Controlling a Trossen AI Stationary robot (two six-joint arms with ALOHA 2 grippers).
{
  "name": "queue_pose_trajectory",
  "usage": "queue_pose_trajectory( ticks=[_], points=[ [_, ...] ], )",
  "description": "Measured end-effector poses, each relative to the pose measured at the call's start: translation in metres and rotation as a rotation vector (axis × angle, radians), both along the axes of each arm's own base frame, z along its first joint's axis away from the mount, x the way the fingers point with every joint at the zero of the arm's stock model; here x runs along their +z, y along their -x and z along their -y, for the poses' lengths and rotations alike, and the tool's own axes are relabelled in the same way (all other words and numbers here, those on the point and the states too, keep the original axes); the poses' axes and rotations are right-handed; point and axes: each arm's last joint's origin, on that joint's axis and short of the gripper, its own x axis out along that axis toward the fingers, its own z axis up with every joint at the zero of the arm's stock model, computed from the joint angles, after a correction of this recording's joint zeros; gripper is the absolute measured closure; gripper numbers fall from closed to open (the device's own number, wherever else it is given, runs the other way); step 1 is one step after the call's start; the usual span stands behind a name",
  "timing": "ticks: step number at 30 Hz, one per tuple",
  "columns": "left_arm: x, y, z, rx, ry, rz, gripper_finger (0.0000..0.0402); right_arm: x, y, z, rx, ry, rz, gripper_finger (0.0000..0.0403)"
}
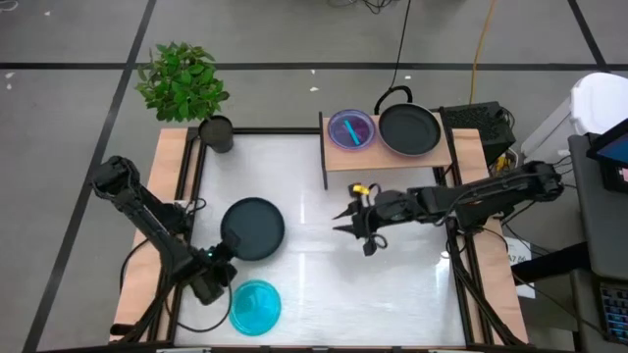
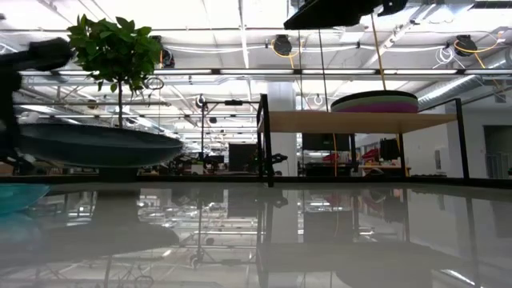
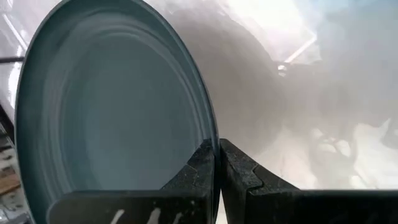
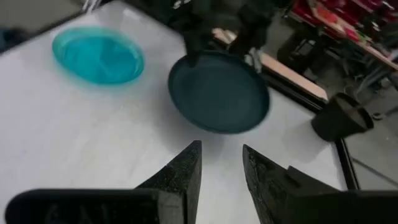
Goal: Place and stack plates onto a shelf
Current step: Stack the dark blue plate on top of the black plate on the shelf
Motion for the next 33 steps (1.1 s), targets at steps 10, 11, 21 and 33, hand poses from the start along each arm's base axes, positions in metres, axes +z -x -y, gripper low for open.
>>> queue_pose_trajectory(
  ticks=[10,11,21,33],
  points=[
    [0.002,-0.034,-0.011,-0.147,-0.001,0.050,0.0392,-0.016,-0.040,-0.011,0.012,0.025,-0.160,0.0322],
    [0.003,-0.038,-0.011,-0.154,0.005,0.065,0.0392,-0.018,-0.043,-0.011,0.011,0.031,-0.185,0.0324],
    [0.007,-0.057,-0.017,-0.159,0.069,0.147,0.0392,-0.044,-0.057,-0.048,0.045,0.138,-0.291,0.0326],
    [0.013,-0.074,-0.017,-0.283,0.154,0.221,0.0392,-0.046,-0.051,-0.073,0.001,0.166,-0.266,0.0289]
  ],
)
